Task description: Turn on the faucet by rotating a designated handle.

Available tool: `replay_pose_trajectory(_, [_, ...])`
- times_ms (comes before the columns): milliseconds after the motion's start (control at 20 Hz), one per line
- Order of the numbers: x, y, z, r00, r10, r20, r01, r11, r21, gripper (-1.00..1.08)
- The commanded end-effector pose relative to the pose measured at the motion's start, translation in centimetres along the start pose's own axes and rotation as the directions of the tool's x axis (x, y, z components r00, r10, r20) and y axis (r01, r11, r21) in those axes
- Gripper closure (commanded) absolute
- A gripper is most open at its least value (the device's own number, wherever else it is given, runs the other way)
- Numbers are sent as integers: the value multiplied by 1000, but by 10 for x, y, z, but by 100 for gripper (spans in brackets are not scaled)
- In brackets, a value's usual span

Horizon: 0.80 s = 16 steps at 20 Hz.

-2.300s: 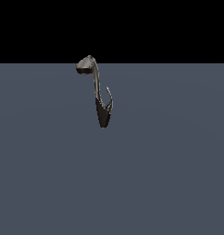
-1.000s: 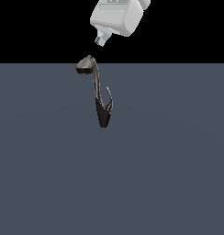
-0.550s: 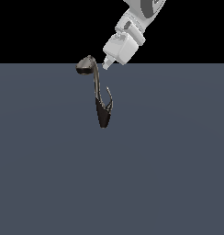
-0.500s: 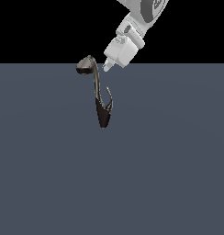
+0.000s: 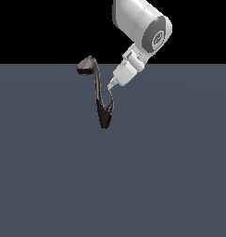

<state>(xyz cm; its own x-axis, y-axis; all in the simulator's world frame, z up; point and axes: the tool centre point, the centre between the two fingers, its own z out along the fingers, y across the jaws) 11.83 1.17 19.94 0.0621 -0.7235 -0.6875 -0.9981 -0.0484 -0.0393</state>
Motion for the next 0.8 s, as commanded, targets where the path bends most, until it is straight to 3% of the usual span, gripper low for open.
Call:
replay_pose_trajectory(0, [9,-4,6,999,37,12,-37,999,9,108])
replay_pose_trajectory(750, [16,1,14,997,77,26,-78,997,16,108])
